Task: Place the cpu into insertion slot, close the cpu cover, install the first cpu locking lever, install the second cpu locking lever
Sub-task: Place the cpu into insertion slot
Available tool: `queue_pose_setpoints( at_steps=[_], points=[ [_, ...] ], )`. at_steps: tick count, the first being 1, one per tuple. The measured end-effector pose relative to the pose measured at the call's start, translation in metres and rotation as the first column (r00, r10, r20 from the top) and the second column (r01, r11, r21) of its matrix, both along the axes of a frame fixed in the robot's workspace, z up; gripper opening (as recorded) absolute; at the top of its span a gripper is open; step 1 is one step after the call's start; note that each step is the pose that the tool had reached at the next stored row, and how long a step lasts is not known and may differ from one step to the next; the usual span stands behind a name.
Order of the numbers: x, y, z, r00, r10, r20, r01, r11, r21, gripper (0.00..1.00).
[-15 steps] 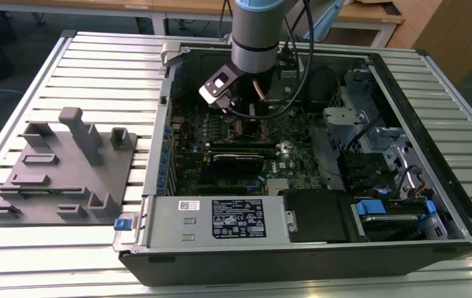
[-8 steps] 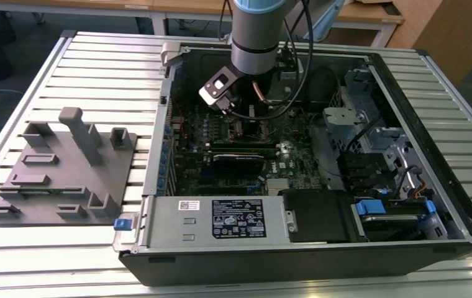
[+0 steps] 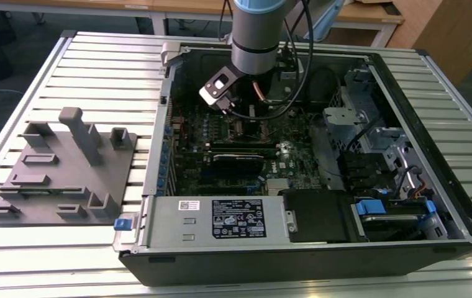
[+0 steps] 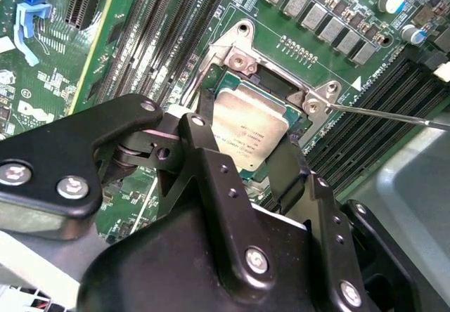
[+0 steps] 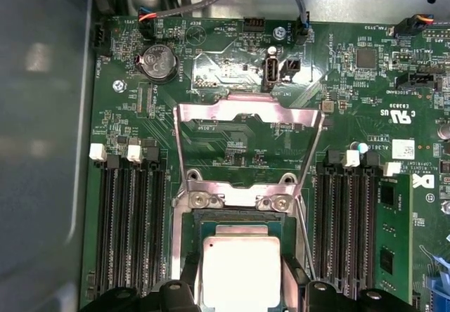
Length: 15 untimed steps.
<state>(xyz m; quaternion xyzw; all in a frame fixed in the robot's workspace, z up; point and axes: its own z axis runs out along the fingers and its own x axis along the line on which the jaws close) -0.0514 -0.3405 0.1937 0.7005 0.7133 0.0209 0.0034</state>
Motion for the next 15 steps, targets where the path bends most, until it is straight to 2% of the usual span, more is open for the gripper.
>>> queue_pose_setpoints(
  at_steps=[15],
  points=[
    [0.0008,0.0009,0.0,1.0,0.0,-0.0001,0.0,1.0,-0.0001,0.54]
  ],
)
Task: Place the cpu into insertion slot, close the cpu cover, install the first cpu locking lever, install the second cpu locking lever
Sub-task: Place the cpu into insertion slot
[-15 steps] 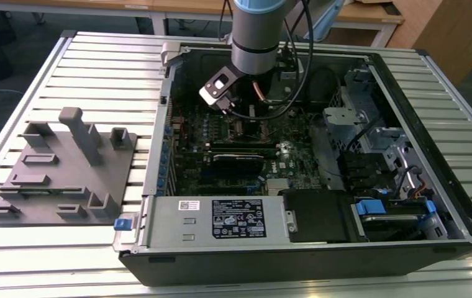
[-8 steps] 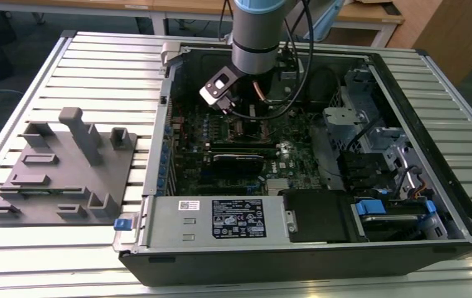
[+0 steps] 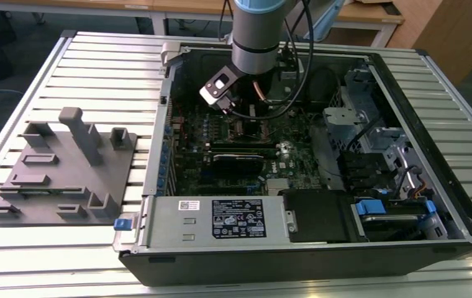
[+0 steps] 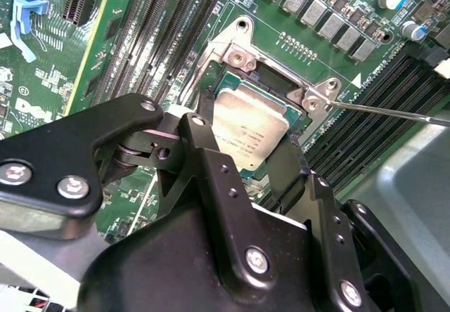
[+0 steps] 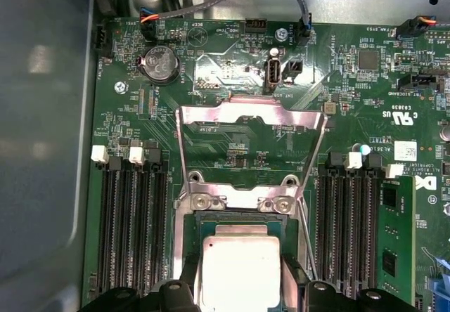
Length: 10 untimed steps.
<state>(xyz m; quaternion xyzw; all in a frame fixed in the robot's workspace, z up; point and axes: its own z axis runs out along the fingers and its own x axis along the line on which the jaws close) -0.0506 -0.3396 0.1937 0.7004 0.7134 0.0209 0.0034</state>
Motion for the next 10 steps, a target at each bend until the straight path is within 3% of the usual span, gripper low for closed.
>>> queue_pose_setpoints(
  at_steps=[10],
  points=[
    [0.0002,0.0002,-0.0014,1.0,0.0,-0.0003,0.0,1.0,-0.0005,0.54]
  ],
)
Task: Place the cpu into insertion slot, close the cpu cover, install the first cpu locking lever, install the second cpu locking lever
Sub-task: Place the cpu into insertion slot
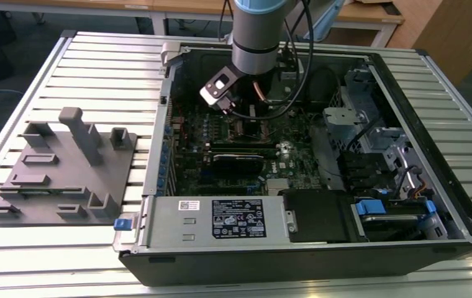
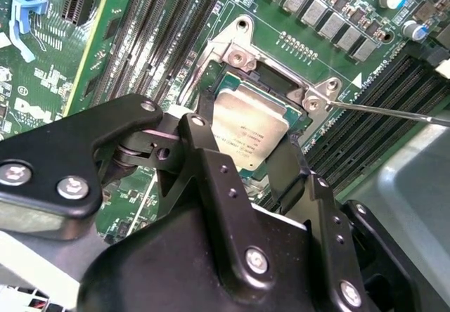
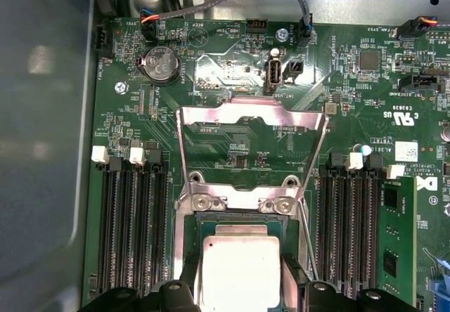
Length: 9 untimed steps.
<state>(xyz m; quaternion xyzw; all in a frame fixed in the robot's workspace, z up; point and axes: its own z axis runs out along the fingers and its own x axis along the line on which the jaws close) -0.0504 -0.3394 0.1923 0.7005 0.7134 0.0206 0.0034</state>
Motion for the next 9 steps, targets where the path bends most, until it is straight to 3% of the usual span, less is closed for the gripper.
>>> queue_pose_setpoints(
  at_steps=[9],
  points=[
    [-0.0001,-0.0002,-0.0031,1.0,0.0,-0.0004,0.0,1.0,-0.0004,0.54]
  ],
)
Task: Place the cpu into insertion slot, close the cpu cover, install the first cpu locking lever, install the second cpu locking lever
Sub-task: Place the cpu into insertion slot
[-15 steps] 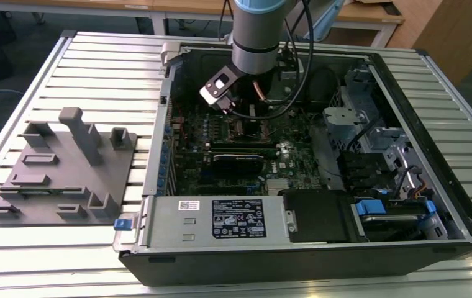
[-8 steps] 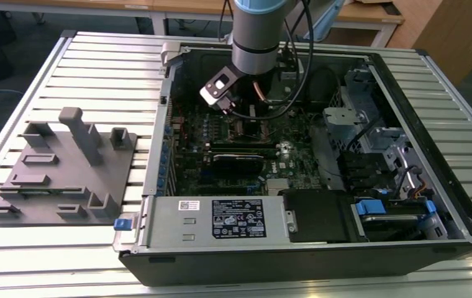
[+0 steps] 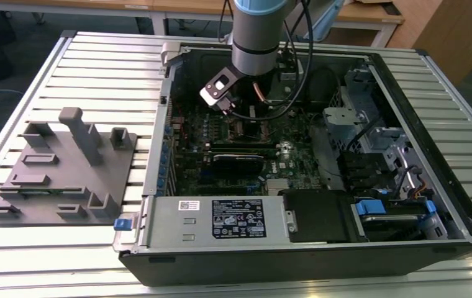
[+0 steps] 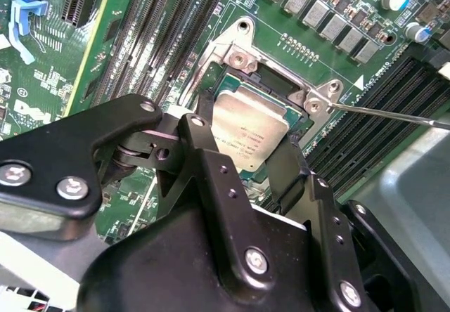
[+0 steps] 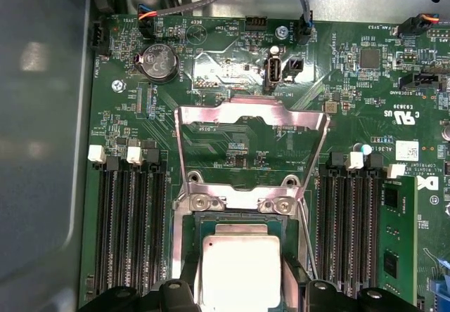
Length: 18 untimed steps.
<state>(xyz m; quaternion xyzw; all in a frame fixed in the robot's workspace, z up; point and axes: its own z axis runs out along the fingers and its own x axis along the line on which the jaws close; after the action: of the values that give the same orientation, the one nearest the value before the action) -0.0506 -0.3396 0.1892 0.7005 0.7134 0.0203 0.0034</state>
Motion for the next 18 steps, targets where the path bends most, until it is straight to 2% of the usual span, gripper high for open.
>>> queue_pose_setpoints(
  at_steps=[10,15,18],
  points=[
    [0.0001,0.0002,0.0004,1.0,0.0,0.0005,0.0,1.0,0.0008,0.54],
    [0.0002,0.0003,0.0064,1.0,0.0,0.0006,0.0,1.0,0.0011,0.54],
    [0.0003,0.0004,0.0071,1.0,0.0,0.0008,0.0,1.0,0.0016,0.54]
  ],
)
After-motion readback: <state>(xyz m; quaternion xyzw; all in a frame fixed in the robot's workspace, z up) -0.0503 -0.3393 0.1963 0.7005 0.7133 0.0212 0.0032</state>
